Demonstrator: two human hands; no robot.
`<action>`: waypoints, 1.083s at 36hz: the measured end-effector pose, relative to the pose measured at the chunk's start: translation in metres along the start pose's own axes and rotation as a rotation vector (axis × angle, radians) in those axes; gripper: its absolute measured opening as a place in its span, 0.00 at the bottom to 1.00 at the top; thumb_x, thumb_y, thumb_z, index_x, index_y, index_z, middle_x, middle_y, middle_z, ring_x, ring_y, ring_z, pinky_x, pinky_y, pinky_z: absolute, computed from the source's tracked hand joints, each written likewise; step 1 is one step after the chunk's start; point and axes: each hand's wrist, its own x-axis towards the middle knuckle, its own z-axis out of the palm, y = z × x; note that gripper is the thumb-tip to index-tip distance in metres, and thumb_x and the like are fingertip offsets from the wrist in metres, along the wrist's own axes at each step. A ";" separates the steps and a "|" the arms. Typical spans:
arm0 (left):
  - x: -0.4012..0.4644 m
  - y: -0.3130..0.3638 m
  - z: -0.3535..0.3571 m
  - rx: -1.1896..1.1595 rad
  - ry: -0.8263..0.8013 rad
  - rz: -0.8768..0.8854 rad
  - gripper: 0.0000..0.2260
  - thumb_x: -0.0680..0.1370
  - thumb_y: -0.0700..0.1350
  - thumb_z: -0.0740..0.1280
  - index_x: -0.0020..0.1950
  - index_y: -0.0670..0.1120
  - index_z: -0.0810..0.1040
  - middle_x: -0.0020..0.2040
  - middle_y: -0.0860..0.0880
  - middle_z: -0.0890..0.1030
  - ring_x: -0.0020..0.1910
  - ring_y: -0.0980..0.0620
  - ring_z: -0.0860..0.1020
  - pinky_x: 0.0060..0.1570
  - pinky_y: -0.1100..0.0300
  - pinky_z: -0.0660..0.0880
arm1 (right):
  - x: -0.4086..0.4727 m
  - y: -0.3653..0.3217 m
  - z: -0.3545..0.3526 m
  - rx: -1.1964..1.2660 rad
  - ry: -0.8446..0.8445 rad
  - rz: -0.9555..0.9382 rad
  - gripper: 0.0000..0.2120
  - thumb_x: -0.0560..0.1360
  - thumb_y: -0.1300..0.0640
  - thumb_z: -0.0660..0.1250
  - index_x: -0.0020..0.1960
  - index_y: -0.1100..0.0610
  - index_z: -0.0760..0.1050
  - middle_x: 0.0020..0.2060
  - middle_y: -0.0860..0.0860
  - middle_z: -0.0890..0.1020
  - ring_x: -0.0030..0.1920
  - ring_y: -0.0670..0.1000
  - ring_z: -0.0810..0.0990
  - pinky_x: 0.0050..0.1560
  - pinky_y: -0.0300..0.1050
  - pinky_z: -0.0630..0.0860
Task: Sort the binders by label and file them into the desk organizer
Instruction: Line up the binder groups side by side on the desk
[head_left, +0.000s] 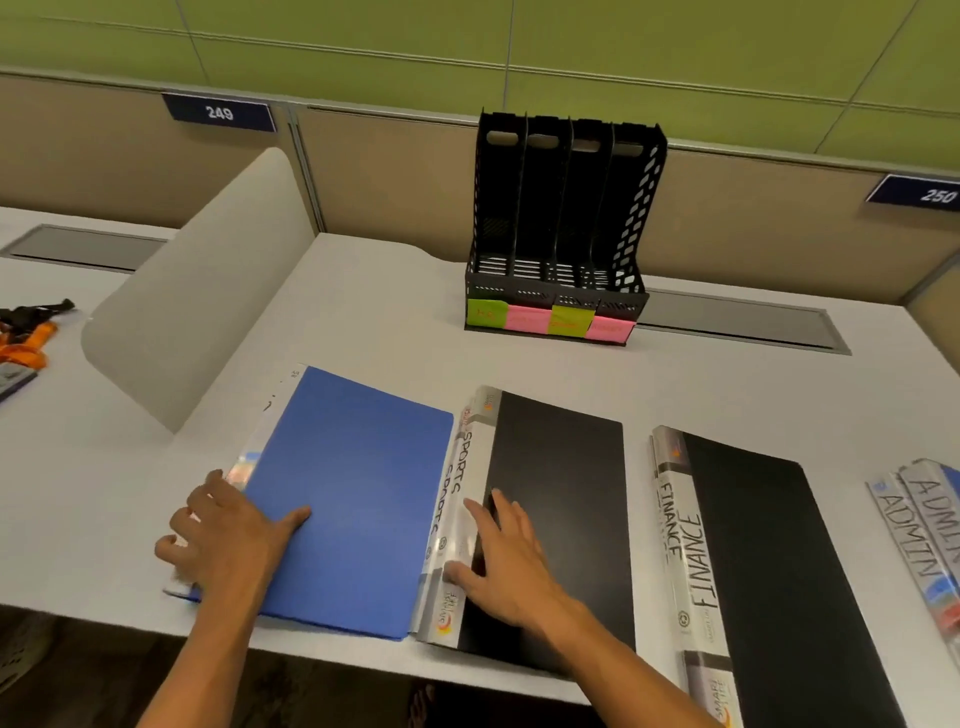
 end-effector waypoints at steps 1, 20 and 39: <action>-0.003 0.005 -0.001 0.001 0.019 0.017 0.49 0.63 0.64 0.79 0.73 0.40 0.61 0.70 0.34 0.69 0.67 0.30 0.67 0.63 0.34 0.63 | -0.001 0.004 -0.004 0.034 0.027 0.007 0.41 0.75 0.35 0.65 0.80 0.39 0.46 0.81 0.46 0.43 0.81 0.56 0.39 0.77 0.63 0.47; -0.211 0.214 0.049 -0.300 -0.482 0.961 0.41 0.74 0.65 0.67 0.81 0.52 0.53 0.81 0.47 0.55 0.78 0.45 0.59 0.74 0.47 0.62 | -0.071 0.126 -0.089 0.197 0.566 0.372 0.36 0.77 0.43 0.69 0.79 0.47 0.57 0.79 0.51 0.57 0.77 0.57 0.57 0.75 0.59 0.65; -0.337 0.280 0.115 0.088 -0.722 1.084 0.51 0.73 0.66 0.70 0.81 0.56 0.37 0.77 0.48 0.25 0.79 0.36 0.36 0.76 0.40 0.55 | -0.137 0.267 -0.135 0.196 0.628 0.699 0.40 0.75 0.40 0.69 0.80 0.46 0.53 0.80 0.54 0.53 0.79 0.59 0.56 0.74 0.59 0.63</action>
